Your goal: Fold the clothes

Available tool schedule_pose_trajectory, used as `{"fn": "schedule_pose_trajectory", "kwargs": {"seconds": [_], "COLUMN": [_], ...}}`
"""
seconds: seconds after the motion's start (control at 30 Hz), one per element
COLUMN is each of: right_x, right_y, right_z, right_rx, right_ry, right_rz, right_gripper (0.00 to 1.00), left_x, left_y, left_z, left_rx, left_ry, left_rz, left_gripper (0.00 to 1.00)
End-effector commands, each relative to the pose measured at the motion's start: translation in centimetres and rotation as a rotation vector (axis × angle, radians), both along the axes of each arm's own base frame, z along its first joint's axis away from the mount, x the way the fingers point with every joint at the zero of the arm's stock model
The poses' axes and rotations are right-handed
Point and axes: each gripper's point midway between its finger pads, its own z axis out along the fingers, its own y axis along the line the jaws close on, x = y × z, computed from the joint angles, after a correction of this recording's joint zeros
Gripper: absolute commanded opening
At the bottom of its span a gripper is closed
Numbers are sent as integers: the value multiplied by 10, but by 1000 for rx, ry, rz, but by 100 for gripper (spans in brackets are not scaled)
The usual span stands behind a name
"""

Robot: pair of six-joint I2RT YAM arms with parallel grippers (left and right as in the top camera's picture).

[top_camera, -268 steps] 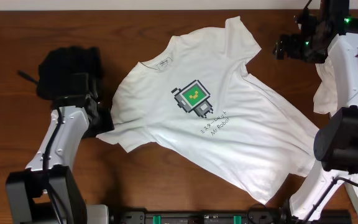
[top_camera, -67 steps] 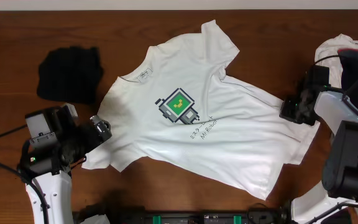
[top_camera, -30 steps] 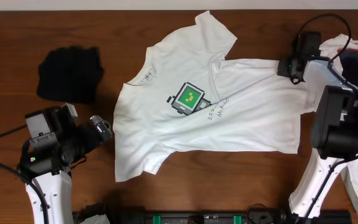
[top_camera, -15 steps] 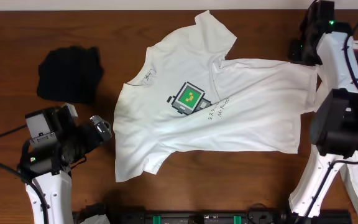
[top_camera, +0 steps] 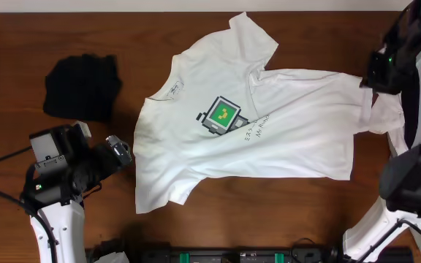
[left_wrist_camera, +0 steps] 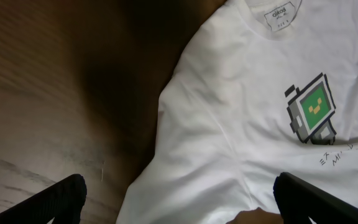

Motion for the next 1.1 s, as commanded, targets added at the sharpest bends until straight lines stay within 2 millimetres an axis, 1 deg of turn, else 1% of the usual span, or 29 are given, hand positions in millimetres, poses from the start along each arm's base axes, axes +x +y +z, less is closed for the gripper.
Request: {"fn": "schedule_pose_trajectory", "kwargs": {"seconds": [0.0, 0.17, 0.27, 0.37, 0.4, 0.43, 0.47, 0.5, 0.53, 0.6, 0.67, 0.7, 0.73, 0.77, 0.87, 0.93, 1.07], "right_x": [-16, -54, -76, -101, -109, -115, -120, -125, -129, -135, -139, -140, -139, -137, -129, -125, -118], "right_y": [7, 13, 14, 17, 18, 19, 20, 21, 20, 19, 17, 16, 16, 17, 23, 22, 19], "right_z": [9, 3, -3, -15, -22, -28, -37, -46, -55, -77, -97, -105, -112, -120, -136, -144, -158], "right_rx": [22, 34, 29, 18, 15, 12, 10, 5, -1, -6, 12, 22, 34, 54, 105, 112, 115], "right_ry": [23, 72, 32, -37, -56, -70, -77, -78, -74, -54, -31, -27, -27, -32, -56, -55, -48], "right_rz": [-8, -44, -86, -110, -115, -117, -117, -105, -94, -63, -79, -78, -70, -45, 47, 60, 58], "right_gripper": [29, 29, 30, 35, 37, 48, 56, 61, 63, 64, 59, 52, 48, 45, 36, 36, 42], "left_x": [3, 3, 3, 3, 3, 3, 3, 3, 3, 3, 3, 3, 3, 3, 3, 3, 3], "left_y": [-1, -1, -1, -1, -1, -1, -1, -1, -1, -1, -1, -1, -1, -1, -1, -1, -1], "left_z": [6, 6, 6, 6, 6, 6, 6, 6, 6, 6, 6, 6, 6, 6, 6, 6, 6], "left_rx": [4, 4, 4, 4, 4, 4, 4, 4, 4, 4, 4, 4, 4, 4, 4, 4, 4], "left_ry": [-16, -16, -16, -16, -16, -16, -16, -16, -16, -16, -16, -16, -16, -16, -16, -16, -16], "left_rz": [-14, -14, -14, -14, -13, -13, -13, -14, -14, -14, -14, -14, -14, -13, -13, -13, -13], "left_gripper": [98, 98, 98, 98, 98, 98, 98, 98, 98, 98, 98, 98, 98, 98, 98, 98, 98]}}
